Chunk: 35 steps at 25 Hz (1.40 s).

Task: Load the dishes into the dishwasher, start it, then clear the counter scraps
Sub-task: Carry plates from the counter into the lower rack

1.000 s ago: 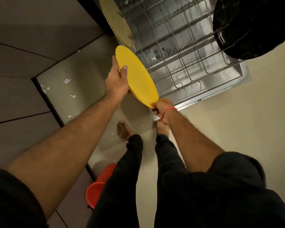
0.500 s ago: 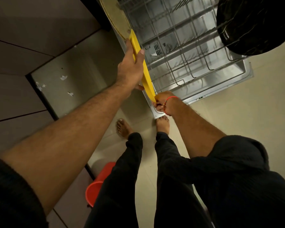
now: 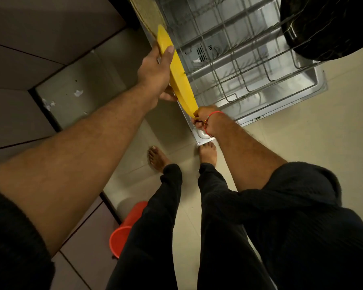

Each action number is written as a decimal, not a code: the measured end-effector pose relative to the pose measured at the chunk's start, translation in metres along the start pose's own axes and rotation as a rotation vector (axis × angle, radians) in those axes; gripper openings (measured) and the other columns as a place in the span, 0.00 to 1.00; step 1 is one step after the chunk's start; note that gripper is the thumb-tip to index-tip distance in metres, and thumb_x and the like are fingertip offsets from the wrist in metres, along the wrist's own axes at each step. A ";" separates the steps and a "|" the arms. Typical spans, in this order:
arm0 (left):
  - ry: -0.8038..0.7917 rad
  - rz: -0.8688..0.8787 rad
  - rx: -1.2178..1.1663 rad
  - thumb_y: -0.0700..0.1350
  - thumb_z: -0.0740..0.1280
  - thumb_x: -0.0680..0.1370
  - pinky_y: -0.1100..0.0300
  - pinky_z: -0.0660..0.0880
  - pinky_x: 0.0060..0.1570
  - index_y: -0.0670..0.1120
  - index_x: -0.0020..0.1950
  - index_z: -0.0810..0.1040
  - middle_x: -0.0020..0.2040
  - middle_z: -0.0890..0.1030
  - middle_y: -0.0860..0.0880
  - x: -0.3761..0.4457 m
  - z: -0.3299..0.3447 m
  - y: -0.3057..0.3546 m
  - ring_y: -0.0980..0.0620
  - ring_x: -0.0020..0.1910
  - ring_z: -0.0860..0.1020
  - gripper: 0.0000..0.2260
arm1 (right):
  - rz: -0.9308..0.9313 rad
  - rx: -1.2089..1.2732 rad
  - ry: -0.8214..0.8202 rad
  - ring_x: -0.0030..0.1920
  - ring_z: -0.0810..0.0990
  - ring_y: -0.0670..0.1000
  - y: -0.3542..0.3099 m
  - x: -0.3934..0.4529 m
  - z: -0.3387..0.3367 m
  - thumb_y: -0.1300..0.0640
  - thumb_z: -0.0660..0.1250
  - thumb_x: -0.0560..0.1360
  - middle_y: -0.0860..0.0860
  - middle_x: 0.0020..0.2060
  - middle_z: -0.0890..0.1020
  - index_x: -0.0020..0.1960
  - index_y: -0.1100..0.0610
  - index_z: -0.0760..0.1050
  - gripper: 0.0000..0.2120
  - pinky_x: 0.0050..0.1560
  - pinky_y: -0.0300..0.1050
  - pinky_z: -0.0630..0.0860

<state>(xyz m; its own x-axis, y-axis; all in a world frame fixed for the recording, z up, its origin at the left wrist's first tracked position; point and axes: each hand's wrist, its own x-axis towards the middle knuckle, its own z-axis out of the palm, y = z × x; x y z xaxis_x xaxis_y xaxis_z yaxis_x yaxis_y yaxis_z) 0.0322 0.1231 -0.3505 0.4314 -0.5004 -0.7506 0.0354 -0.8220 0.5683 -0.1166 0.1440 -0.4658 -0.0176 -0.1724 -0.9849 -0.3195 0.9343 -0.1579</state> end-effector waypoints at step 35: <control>0.178 0.156 -0.044 0.47 0.65 0.83 0.44 0.80 0.58 0.53 0.68 0.76 0.59 0.79 0.57 -0.192 -0.095 -0.054 0.51 0.56 0.81 0.14 | -0.785 -0.567 0.160 0.60 0.78 0.58 -0.071 -0.146 0.001 0.60 0.72 0.74 0.58 0.59 0.80 0.69 0.61 0.72 0.24 0.65 0.51 0.72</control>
<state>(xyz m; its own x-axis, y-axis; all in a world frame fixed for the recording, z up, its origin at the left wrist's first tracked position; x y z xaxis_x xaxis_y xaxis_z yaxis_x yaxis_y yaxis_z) 0.0335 0.2894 -0.2051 0.5870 -0.5615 -0.5833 -0.0068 -0.7239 0.6899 -0.0901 0.1037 -0.3106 0.2797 -0.7601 -0.5866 -0.7021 0.2548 -0.6649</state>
